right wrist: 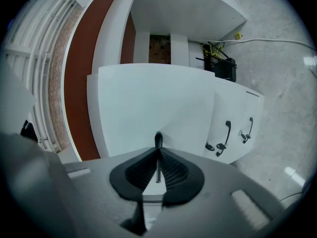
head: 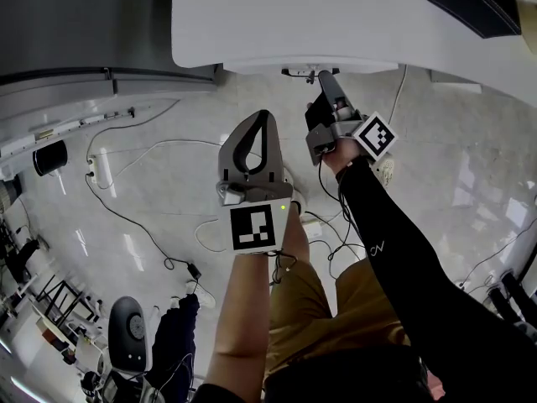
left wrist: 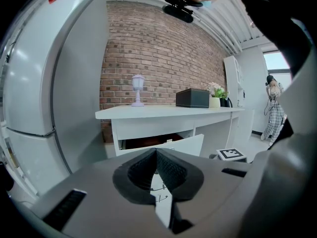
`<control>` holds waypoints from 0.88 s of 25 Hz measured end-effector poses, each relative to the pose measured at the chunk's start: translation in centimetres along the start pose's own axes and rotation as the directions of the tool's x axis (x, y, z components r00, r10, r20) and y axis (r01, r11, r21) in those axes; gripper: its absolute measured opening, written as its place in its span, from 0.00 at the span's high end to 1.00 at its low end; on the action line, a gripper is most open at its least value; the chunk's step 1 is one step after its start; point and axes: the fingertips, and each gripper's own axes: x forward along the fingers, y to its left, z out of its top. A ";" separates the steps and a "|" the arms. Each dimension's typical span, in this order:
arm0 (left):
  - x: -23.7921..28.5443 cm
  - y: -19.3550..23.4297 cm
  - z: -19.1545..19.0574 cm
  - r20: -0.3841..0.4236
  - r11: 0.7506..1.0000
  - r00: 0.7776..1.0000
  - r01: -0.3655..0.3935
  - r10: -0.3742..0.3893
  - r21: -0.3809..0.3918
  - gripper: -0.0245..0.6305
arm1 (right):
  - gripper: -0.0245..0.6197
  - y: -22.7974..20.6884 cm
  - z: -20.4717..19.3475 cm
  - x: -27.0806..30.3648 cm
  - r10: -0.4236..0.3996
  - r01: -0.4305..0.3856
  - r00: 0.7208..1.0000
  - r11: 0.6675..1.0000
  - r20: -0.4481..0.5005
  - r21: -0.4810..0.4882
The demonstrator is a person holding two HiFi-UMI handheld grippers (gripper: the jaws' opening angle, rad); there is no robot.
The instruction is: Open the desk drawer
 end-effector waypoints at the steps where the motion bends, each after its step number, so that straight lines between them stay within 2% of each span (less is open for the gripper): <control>1: 0.1 0.0 0.0 0.000 1.000 1.000 0.000 0.000 0.000 0.95 | 0.92 0.0 0.1 0.0 0.000 0.000 1.000 1.000 -0.001 0.000; 6: 0.3 0.1 0.0 0.003 1.000 1.000 0.001 -0.001 0.004 0.95 | 0.92 -0.1 -0.1 -0.1 -0.003 0.003 1.000 1.000 -0.003 0.000; 12: -1.9 -1.0 -0.6 0.007 1.000 1.000 0.004 -0.004 0.004 0.95 | 0.92 0.0 -0.9 -2.6 -0.001 0.001 1.000 1.000 -0.003 0.002; 22: -0.3 0.1 0.2 0.004 1.000 1.000 -0.009 0.009 0.002 0.95 | 0.92 -0.3 -1.0 -2.5 -0.029 0.029 1.000 0.999 -0.012 0.021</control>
